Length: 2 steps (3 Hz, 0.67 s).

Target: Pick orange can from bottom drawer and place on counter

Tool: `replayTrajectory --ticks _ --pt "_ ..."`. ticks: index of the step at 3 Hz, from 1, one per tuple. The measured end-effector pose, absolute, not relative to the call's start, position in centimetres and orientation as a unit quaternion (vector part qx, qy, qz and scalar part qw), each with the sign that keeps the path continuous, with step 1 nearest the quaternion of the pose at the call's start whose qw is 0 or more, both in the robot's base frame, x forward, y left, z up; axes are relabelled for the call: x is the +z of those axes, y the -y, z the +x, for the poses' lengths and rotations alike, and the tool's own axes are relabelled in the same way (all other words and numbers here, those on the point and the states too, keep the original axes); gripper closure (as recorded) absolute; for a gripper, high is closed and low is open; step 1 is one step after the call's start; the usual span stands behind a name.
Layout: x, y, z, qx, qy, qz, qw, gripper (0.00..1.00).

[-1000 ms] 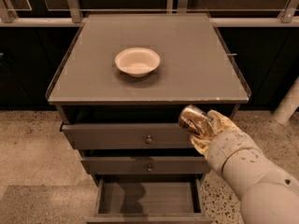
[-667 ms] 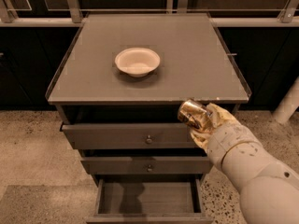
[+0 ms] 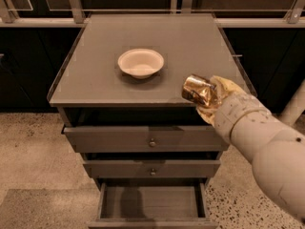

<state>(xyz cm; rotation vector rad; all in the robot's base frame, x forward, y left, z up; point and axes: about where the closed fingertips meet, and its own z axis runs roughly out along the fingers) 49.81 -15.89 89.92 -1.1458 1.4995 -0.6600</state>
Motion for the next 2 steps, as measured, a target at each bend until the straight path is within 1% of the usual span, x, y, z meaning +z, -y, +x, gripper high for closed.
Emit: replayTrajectory --ticks 1,2 --pt "90.6 15.8 53.4 -0.274 -0.611 -0.495 0.553 1.00" --pt "90.3 14.6 57.7 -0.252 -0.601 -0.502 0.568 1.00"
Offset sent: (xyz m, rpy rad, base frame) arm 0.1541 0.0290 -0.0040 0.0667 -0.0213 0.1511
